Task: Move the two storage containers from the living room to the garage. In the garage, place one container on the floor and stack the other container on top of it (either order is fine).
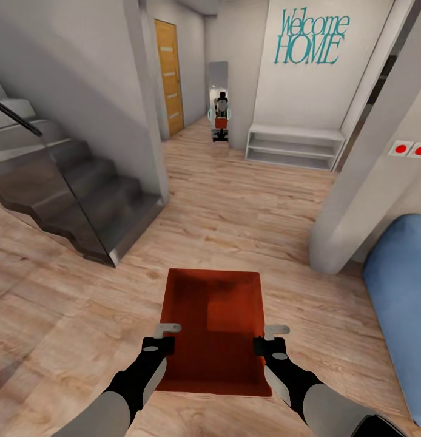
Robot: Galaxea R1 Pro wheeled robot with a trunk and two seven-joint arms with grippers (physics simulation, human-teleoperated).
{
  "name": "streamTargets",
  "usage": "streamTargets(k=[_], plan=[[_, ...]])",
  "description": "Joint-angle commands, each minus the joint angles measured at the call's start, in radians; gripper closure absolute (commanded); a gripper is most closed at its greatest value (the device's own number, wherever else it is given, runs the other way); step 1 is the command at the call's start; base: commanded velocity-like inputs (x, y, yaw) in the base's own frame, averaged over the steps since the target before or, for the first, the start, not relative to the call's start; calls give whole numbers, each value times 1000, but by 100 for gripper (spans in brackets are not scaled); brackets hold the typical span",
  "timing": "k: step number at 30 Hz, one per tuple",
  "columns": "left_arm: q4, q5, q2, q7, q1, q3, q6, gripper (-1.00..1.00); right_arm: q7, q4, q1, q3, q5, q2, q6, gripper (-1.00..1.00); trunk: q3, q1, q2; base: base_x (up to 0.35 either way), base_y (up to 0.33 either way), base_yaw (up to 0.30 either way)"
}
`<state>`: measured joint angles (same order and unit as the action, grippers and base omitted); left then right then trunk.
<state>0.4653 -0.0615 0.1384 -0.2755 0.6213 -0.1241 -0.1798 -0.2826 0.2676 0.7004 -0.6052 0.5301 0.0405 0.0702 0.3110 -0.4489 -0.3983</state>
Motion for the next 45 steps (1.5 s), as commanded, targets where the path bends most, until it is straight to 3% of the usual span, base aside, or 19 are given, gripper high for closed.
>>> streamTargets(k=[1, 9, 45], plan=[[-9, -23, -2, -13, 0, -14, -24, 100, -18, 1, 2, 13, -9, -16, 42, 100, 1, -1, -2, 322, 0, -84], [-8, -23, -1, -13, 0, -14, -24, 100, -18, 1, 2, 13, -8, -16, 42, 100, 1, -1, -2, 322, 0, -173], [-9, -23, -2, -13, 0, -14, -24, 100, -18, 1, 2, 13, -9, -16, 43, 100, 1, -1, -2, 322, 0, -2]])
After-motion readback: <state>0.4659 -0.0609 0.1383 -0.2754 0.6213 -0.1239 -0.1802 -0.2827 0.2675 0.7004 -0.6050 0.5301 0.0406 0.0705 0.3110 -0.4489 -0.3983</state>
